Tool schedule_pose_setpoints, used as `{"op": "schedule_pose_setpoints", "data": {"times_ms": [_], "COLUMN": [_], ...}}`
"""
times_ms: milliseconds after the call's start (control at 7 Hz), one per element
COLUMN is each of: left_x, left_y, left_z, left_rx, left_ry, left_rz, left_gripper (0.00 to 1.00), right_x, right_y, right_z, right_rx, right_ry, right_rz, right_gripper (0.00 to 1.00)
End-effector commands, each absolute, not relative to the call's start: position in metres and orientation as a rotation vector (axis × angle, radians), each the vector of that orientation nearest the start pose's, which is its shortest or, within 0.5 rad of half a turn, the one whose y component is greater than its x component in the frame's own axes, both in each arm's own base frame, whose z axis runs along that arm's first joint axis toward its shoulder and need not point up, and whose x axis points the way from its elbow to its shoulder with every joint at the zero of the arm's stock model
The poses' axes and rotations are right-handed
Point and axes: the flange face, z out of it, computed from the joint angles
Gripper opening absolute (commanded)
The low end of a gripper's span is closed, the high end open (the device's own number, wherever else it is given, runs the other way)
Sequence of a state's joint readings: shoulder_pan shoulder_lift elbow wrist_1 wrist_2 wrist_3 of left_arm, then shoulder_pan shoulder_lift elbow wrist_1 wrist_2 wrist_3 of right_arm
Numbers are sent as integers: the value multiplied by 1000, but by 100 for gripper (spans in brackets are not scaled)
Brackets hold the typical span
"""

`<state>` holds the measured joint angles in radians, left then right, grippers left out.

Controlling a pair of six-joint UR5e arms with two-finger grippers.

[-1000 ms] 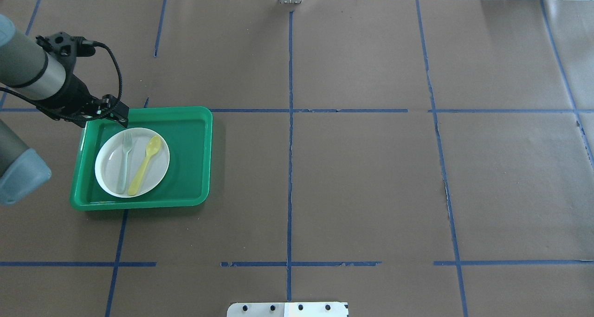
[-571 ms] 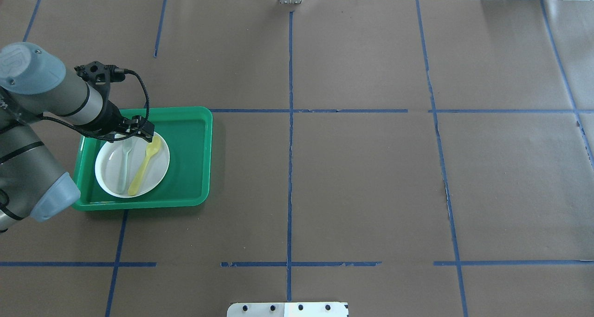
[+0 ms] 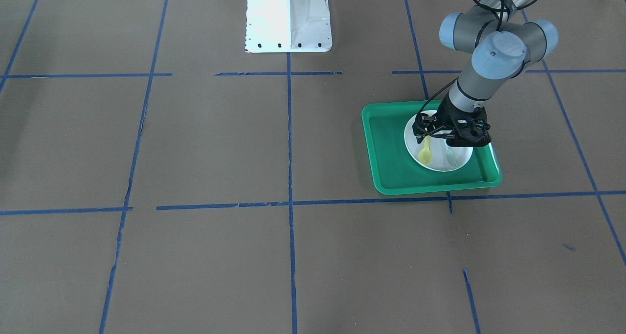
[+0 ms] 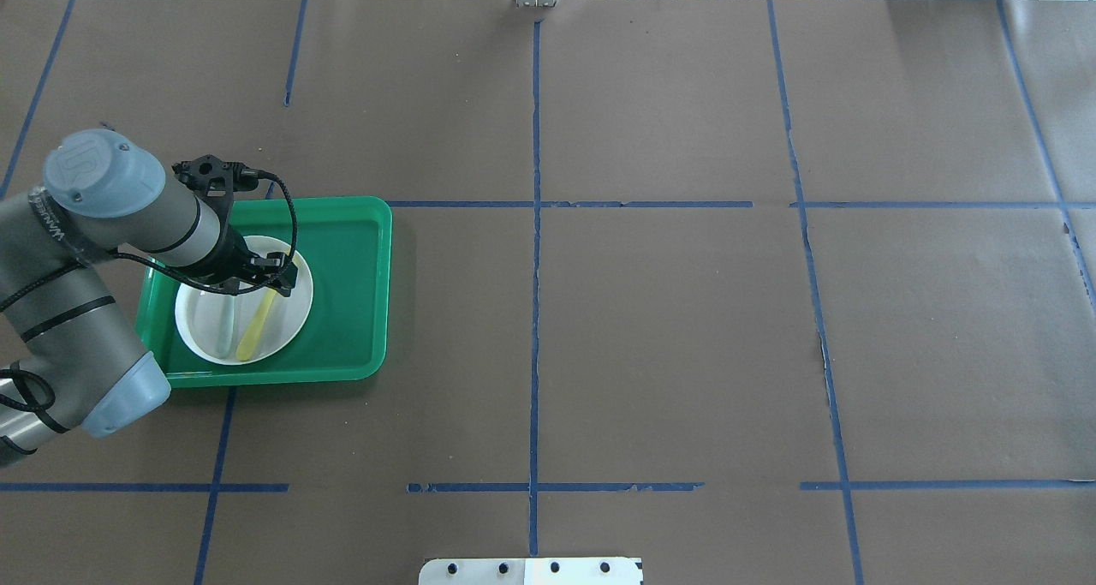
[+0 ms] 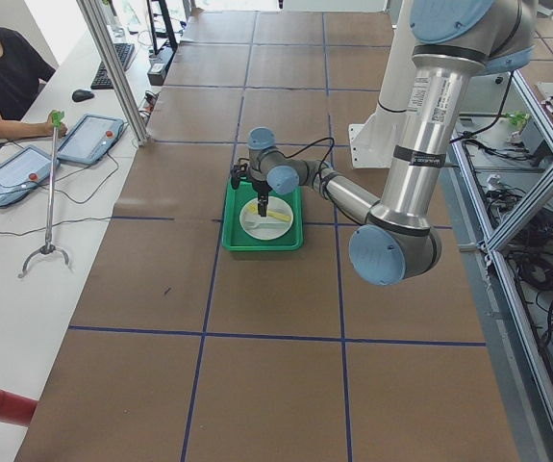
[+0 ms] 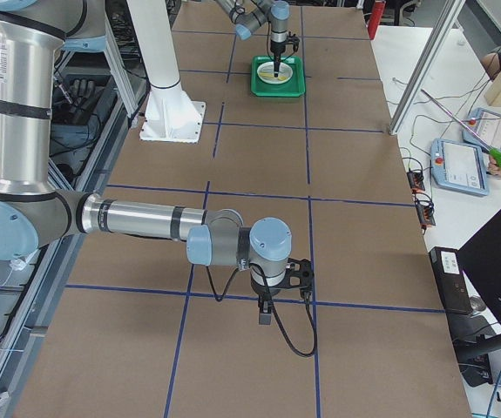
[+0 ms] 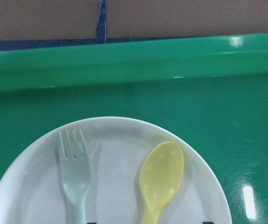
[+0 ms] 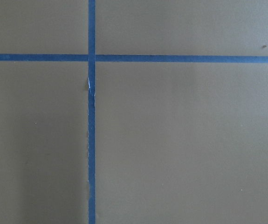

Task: Place spoon
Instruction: 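Move the left gripper down over the yellow spoon on the white plate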

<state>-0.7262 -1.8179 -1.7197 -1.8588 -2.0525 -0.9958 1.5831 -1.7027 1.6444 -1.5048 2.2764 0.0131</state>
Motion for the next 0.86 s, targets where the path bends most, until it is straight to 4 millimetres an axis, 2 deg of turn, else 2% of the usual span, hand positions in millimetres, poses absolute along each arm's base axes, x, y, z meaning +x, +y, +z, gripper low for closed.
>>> {"op": "schedule_pose_setpoints", "data": {"times_ms": [0,571,714], "left_x": [394,402,402], "left_y": [-463,-463,-463], "left_z": [434,442,441], "left_rx": [32,32,34], "left_ry": [808,814,815], "left_rz": [26,36,38], "left_gripper": [62,60,56], "right_x": [74,74,74], "right_y": [-435,-435,-435], "right_z": [682,682,682], "right_rx": [9,7,7], "right_ry": [-706,-706,-706], "right_rz": [20,22,22], "right_gripper": [100,100,100]}}
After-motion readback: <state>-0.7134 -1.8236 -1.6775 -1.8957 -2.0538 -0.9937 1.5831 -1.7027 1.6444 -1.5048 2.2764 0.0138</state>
